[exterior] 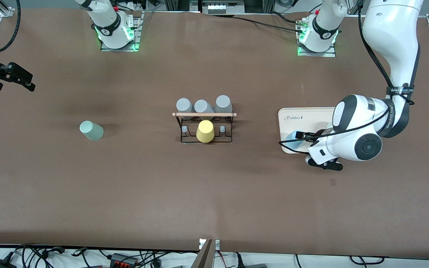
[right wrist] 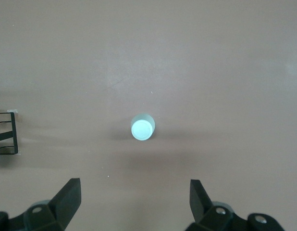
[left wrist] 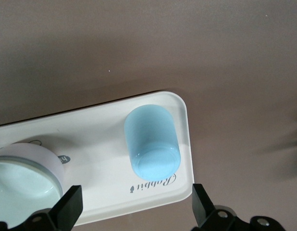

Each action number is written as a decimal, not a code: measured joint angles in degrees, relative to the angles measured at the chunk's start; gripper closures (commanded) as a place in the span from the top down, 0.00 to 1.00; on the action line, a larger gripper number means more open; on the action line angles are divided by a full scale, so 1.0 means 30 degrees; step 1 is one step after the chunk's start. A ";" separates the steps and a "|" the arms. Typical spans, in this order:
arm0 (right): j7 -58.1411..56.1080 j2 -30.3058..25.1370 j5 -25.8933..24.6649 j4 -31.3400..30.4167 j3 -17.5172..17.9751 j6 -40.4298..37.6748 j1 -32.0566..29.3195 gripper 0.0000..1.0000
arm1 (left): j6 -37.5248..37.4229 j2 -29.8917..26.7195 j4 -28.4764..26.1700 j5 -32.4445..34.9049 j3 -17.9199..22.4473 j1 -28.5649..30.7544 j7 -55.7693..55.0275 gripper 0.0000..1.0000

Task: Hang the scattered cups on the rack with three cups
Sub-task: 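Reach the left gripper down to the light blue cup and grasp it, then carry the light blue cup with the left gripper onto the rack peg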

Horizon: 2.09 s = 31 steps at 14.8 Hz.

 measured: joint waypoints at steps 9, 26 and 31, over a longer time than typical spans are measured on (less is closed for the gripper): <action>0.0015 0.0091 0.0004 -0.0001 -0.0049 -0.0015 -0.0015 1.00 | 0.2590 0.0102 -0.2224 -0.0003 -0.0173 -0.0511 -0.0038 0.99; 0.0015 0.0508 0.0012 -0.0009 -0.0051 0.0033 -0.0015 1.00 | 0.3559 0.0212 -0.2336 -0.0014 -0.0574 -0.0547 0.0017 0.42; 0.0015 0.0510 0.0013 -0.0010 -0.0053 0.0033 -0.0016 1.00 | 0.3378 -0.0807 -0.1018 -0.0076 -0.1546 -0.0646 -0.0183 0.26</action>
